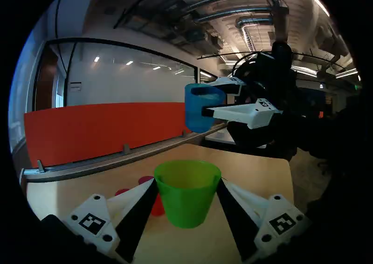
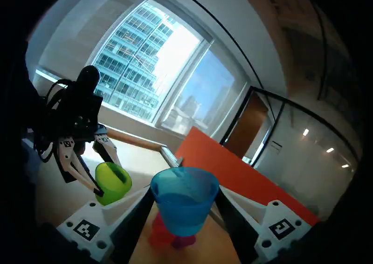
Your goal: Pour water
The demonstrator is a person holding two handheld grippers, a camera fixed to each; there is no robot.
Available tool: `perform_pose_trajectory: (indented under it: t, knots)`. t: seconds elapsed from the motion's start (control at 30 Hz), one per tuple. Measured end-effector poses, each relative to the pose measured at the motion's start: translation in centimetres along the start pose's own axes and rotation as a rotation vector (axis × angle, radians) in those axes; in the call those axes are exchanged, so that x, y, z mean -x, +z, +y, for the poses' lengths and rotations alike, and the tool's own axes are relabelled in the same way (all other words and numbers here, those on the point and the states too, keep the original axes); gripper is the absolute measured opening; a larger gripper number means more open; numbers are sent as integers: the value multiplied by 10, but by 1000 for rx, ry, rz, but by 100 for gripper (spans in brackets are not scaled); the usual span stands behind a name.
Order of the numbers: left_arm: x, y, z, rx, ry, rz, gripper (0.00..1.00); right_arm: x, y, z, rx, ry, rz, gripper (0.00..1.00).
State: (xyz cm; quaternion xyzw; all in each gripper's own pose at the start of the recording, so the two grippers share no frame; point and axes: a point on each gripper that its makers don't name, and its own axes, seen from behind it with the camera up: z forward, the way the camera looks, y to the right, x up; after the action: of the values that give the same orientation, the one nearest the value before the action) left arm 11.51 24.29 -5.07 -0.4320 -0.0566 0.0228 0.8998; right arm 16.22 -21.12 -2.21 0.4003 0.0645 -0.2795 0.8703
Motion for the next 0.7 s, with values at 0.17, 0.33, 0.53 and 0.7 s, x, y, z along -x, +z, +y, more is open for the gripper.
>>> perform_pose_trajectory:
  t: [0.17,0.33,0.53,0.7]
  knots:
    - [0,1,3,6,-3,6,85,-5,4,-1,-3,-50,-1,90]
    - [0,1,5,11,-7,6,85,-9,8,-1,-6,-94,-2,90]
    - [-2,1,9,17,-3,8,85,-16,12,-4,-9,-136,5,90]
    - [-3,2,11,20,-1,7,85,-22,15,-4,-8,-174,6,90]
